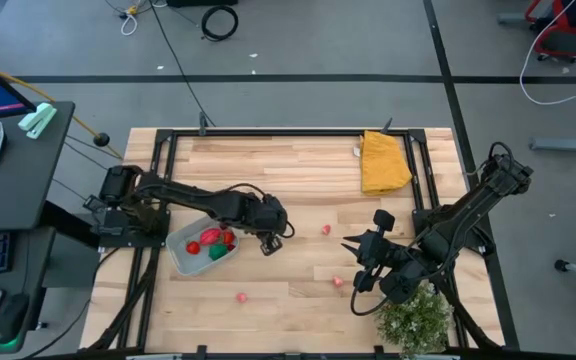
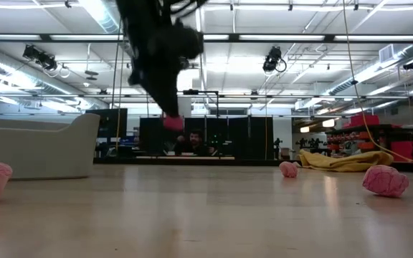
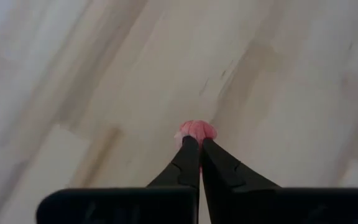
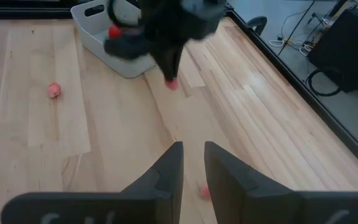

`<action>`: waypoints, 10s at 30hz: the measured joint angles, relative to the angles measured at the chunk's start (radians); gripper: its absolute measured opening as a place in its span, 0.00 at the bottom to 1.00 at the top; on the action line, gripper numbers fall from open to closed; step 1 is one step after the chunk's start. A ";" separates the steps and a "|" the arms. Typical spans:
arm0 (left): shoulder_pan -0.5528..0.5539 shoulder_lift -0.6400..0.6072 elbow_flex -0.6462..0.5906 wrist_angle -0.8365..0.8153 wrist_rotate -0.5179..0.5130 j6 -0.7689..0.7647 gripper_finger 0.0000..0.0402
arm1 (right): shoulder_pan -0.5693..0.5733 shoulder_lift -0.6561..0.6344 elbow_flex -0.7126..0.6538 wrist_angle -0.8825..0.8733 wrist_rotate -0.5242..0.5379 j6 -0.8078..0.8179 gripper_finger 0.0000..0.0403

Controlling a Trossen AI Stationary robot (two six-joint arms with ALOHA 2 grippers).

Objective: Pick and placing Produce into tupperware
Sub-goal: Put the pink apricot into the gray bin, then put the top right pink apricot into the gray bin, then put the right pink apricot into the gray bin

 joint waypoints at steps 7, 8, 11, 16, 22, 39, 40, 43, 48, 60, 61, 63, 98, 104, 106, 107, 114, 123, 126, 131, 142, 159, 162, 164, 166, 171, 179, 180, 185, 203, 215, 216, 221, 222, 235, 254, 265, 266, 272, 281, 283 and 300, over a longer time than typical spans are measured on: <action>-0.073 -0.002 0.342 -0.544 -0.095 -0.071 0.01 | 0.000 0.000 0.000 0.000 -0.001 0.003 0.18; -0.087 -0.002 0.383 -0.608 -0.095 -0.097 0.01 | 0.000 0.000 0.000 0.000 -0.001 0.005 0.18; -0.139 -0.004 0.465 -0.774 -0.098 -0.188 0.02 | 0.000 0.000 0.000 0.000 -0.004 0.006 0.18; -0.233 -0.054 0.405 -0.814 -0.090 -0.375 0.02 | 0.002 0.000 0.000 0.000 -0.026 0.009 0.18; -0.333 -0.157 0.178 -0.812 -0.086 -0.632 0.02 | 0.002 0.000 0.000 0.000 -0.027 0.008 0.18; -0.394 -0.288 -0.356 -0.384 -0.071 -0.772 0.21 | -0.014 0.048 0.000 0.000 -0.130 -0.009 0.18; -0.388 -0.288 -0.355 -0.388 -0.071 -0.772 0.25 | -0.022 0.054 0.000 0.000 -0.130 -0.058 0.18; -0.374 -0.288 -0.331 -0.397 -0.071 -0.746 0.34 | -0.060 0.066 0.000 0.018 -0.135 -0.172 0.18; -0.360 -0.288 -0.255 -0.436 -0.070 -0.686 0.46 | -0.148 0.068 0.000 0.084 -0.244 -0.130 0.18; -0.366 -0.288 0.022 -0.675 -0.147 -0.654 0.47 | -0.371 0.162 0.000 -0.065 -0.444 -0.208 0.33; -0.366 -0.288 0.034 -0.673 -0.150 -0.646 0.47 | -0.386 0.175 0.000 -0.068 -0.447 -0.217 0.36; -0.366 -0.288 0.047 -0.666 -0.153 -0.626 0.46 | -0.417 0.201 0.000 -0.069 -0.453 -0.233 0.41; -0.347 -0.287 0.043 -0.678 -0.134 -0.622 0.39 | -0.600 0.477 0.000 0.045 -0.624 -0.095 0.50; -0.347 -0.287 0.043 -0.677 -0.134 -0.622 0.37 | -0.588 0.496 0.000 0.034 -0.626 -0.069 0.50; -0.347 -0.287 0.043 -0.678 -0.134 -0.622 0.36 | -0.586 0.509 0.000 0.036 -0.625 -0.069 0.49; -0.347 -0.287 0.043 -0.677 -0.134 -0.622 0.35 | -0.586 0.512 -0.001 0.035 -0.627 -0.069 0.49; -0.347 -0.287 0.043 -0.677 -0.134 -0.624 0.33 | -0.580 0.527 -0.002 0.038 -0.623 -0.053 0.43; -0.347 -0.287 0.043 -0.678 -0.134 -0.642 0.33 | -0.571 0.527 -0.002 0.091 -0.622 -0.067 0.20; -0.346 -0.288 0.043 -0.681 -0.134 -0.660 0.30 | -0.549 0.528 -0.002 0.173 -0.636 -0.084 0.18; -0.348 -0.324 0.069 -0.718 -0.139 -0.667 0.26 | -0.501 0.528 0.001 0.378 -0.681 -0.146 0.19; -0.371 -0.409 0.340 -0.790 -0.404 -0.586 0.21 | -0.424 0.528 0.076 1.122 -0.687 -0.425 0.19; -0.337 -0.408 0.471 -0.769 -0.480 -0.444 0.20 | -0.516 0.978 0.769 0.806 -0.726 -0.602 0.19; -0.337 -0.408 0.471 -0.770 -0.479 -0.423 0.21 | -0.546 1.051 0.865 0.780 -0.724 -0.608 0.20; -0.337 -0.408 0.471 -0.777 -0.479 -0.423 0.21 | -0.562 1.077 0.899 0.759 -0.726 -0.636 0.21; -0.338 -0.408 0.471 -0.784 -0.479 -0.423 0.21 | -0.573 1.086 0.914 0.736 -0.732 -0.657 0.23; -0.339 -0.408 0.471 -0.809 -0.478 -0.422 0.20 | -0.592 1.074 0.915 0.637 -0.741 -0.655 0.32; -0.339 -0.408 0.471 -0.809 -0.478 -0.424 0.21 | -0.587 1.050 0.915 0.525 -0.742 -0.687 0.44; -0.339 -0.408 0.471 -0.809 -0.478 -0.424 0.21 | -0.582 1.045 0.915 0.515 -0.742 -0.681 0.44; -0.339 -0.405 0.471 -0.808 -0.478 -0.424 0.21 | -0.547 0.959 0.915 0.214 -0.752 -0.659 0.42; -0.340 -0.404 0.318 -0.802 -0.472 -0.457 0.22 | -0.092 0.634 0.709 -0.533 -0.662 -0.012 0.35; -0.340 -0.404 0.223 -0.789 -0.471 -0.588 0.19 | 0.010 0.533 0.201 -0.044 -0.629 -0.060 0.50; -0.340 -0.404 0.222 -0.789 -0.471 -0.595 0.20 | 0.001 0.536 0.177 -0.031 -0.622 -0.072 0.51; -0.340 -0.404 0.222 -0.788 -0.471 -0.608 0.19 | -0.047 0.535 0.051 0.093 -0.602 -0.073 0.56; -0.340 -0.404 0.222 -0.788 -0.471 -0.608 0.19 | -0.056 0.531 0.031 0.119 -0.595 -0.073 0.56; -0.340 -0.404 0.222 -0.789 -0.463 -0.607 0.19 | -0.098 0.527 -0.060 0.244 -0.636 -0.044 0.52; -0.340 -0.404 0.222 -0.789 -0.463 -0.607 0.19 | -0.094 0.532 -0.053 0.176 -0.650 0.070 0.44; -0.340 -0.404 0.222 -0.789 -0.463 -0.607 0.20 | -0.056 0.530 -0.055 0.173 -0.617 0.190 0.31; -0.340 -0.404 0.222 -0.789 -0.463 -0.607 0.20 | -0.057 0.529 -0.056 0.175 -0.611 0.190 0.28; -0.340 -0.404 0.222 -0.789 -0.463 -0.607 0.18 | -0.057 0.482 -0.064 0.258 -0.561 0.163 0.19; -0.340 -0.404 0.222 -0.789 -0.463 -0.607 0.20 | -0.131 0.431 -0.060 0.692 -0.375 -0.100 0.18; -0.340 -0.404 0.222 -0.789 -0.463 -0.607 0.19 | -0.176 0.439 -0.059 0.886 -0.400 -0.230 0.18; -0.337 -0.404 0.222 -0.784 -0.463 -0.607 0.18 | -0.496 0.612 0.201 1.305 -0.835 -0.444 0.20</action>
